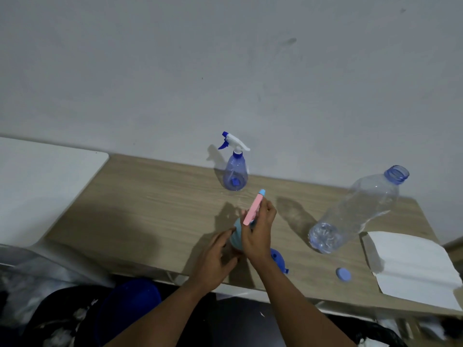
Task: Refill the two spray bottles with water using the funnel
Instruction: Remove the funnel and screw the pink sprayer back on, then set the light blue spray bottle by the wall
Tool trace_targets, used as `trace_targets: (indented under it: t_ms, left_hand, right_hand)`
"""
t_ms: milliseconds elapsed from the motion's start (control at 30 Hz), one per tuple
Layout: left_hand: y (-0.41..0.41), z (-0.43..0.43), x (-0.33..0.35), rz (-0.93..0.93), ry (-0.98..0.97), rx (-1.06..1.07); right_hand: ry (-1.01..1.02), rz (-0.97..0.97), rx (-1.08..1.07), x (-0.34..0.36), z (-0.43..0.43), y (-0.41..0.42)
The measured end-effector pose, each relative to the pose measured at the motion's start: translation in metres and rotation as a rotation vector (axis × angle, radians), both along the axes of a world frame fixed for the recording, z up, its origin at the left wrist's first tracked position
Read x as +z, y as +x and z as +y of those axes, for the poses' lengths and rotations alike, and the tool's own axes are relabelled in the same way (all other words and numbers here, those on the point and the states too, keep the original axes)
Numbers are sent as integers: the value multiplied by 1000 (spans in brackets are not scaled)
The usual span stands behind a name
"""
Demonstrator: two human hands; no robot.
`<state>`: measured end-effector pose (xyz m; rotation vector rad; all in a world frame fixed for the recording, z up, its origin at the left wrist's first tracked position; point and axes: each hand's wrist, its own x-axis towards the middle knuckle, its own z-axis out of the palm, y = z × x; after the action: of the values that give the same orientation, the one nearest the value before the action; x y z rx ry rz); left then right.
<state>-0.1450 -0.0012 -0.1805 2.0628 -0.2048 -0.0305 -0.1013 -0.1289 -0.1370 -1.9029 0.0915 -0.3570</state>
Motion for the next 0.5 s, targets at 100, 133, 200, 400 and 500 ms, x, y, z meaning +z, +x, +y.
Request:
trace_targets:
  t_ms: [100, 133, 200, 400, 500]
  left_hand:
    - [-1, 17, -9, 56, 156, 134]
    - [1, 25, -15, 83, 284, 196]
    - [5, 41, -26, 226, 533, 204]
    - [8, 53, -32, 509, 761, -33]
    - [11, 52, -29, 554, 755, -58]
  right_hand:
    - [113, -58, -54, 12, 0, 3]
    - [152, -65, -73, 17, 0, 3]
    - [229, -81, -111, 28, -3, 4]
    - [210, 158, 60, 53, -28, -1]
    - [86, 335, 210, 55, -41, -13]
